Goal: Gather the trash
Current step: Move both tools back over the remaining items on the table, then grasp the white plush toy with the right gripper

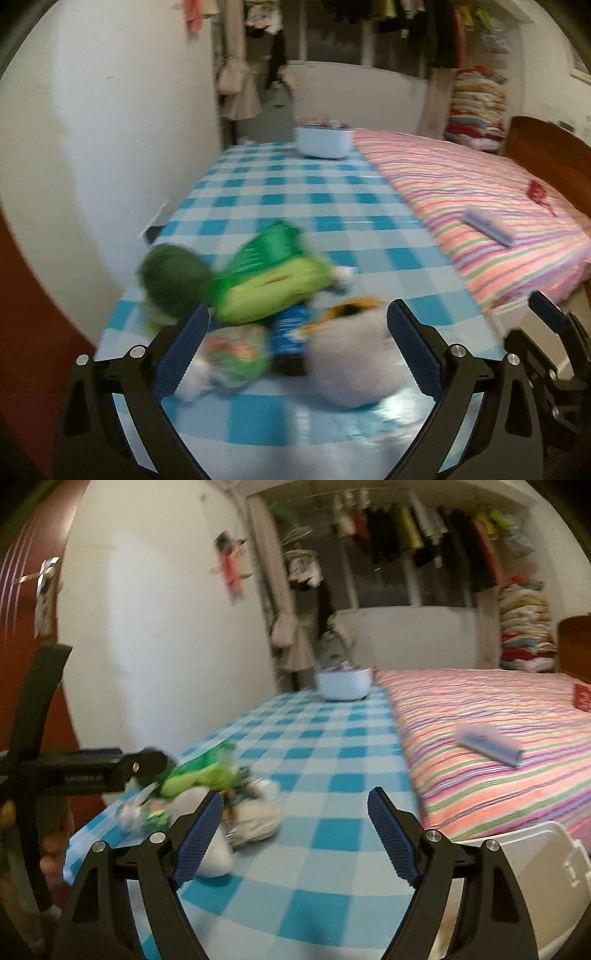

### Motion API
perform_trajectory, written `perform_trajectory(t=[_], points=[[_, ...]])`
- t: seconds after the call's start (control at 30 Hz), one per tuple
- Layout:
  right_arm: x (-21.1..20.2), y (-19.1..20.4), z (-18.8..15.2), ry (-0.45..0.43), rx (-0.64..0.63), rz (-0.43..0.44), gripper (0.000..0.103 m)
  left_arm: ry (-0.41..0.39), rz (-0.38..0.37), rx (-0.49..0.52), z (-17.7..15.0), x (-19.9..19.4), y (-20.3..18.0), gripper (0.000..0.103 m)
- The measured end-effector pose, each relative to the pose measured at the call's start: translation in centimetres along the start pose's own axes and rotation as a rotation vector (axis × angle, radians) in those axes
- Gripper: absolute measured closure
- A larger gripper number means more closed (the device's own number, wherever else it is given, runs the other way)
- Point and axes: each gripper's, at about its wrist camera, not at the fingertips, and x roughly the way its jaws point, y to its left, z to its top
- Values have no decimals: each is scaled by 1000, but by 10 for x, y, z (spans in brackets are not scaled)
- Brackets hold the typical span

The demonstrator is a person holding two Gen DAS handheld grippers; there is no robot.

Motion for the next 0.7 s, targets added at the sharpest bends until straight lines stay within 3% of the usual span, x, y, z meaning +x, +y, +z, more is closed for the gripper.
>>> perform_trajectory(t=[0.13, 0.27, 0.47, 0.7], points=[[16, 30, -11, 63, -77, 58, 24, 38, 58, -85, -8, 9, 49, 7], [34, 56, -20, 125, -141, 88, 24, 90, 60, -162, -16, 20, 84, 7], [61, 84, -29, 208, -181, 104, 24, 175, 38, -185, -28, 38, 98, 7], [94, 98, -30, 279, -201, 91, 25, 197, 30, -208, -32, 39, 107, 7]])
